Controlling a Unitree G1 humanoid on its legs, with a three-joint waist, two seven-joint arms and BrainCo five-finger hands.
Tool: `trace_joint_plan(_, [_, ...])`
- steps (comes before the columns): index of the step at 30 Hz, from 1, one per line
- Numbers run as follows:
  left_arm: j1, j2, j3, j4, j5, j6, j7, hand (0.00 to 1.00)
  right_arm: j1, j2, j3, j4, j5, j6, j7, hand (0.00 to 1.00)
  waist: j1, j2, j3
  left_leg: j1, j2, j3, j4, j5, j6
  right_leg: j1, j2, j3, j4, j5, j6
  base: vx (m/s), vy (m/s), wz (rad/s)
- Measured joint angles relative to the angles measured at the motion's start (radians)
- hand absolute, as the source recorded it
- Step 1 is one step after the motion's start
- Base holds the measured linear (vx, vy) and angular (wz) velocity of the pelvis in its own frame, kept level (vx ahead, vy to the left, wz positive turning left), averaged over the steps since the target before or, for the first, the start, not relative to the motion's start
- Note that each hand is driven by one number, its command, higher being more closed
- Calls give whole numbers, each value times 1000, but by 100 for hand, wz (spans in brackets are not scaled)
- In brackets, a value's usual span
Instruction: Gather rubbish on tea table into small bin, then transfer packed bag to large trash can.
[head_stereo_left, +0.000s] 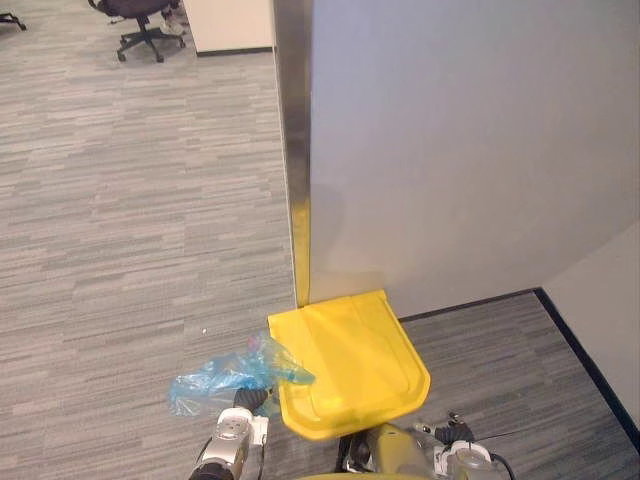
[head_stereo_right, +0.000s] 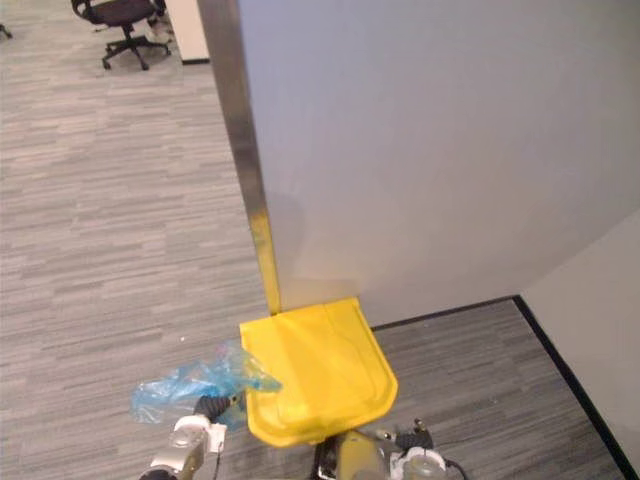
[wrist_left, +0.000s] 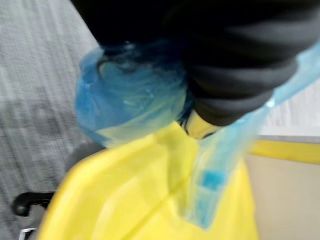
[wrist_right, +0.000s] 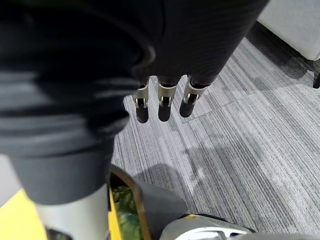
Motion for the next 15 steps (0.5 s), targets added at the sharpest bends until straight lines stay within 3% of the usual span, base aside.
trace_joint_plan(5, [29,28,-35,1,-1,1,-4,100,1,-6,32,15,-2,-2,0,0,-5,-4,-22,-3,-15,-13,-33,0,-1,1,1,35,-56,69,25,-81,81,4])
trace_joint_plan(9, [46,39,-55,20,-4,3,-4,100,-1,-6,33,31,-5,-4,0,0,-4,-25,-17,-5,-67,-11,-32,0,-1,-2,-37,66,-63,107,44,-151,80,0])
trace_joint_plan(12, [45,48,-59,22,-7,2,-3,100,-2,4,34,37,-4,-4,-1,0,2,-65,11,-17,-107,-5,-26,0,0,-8,-67,92,-73,144,58,-250,33,1])
trace_joint_plan(15, [45,57,-60,23,-13,2,0,100,5,19,34,38,-4,-4,-3,0,8,-100,27,-93,-121,6,45,-15,21,-9,-74,101,-175,241,79,-414,20,-2])
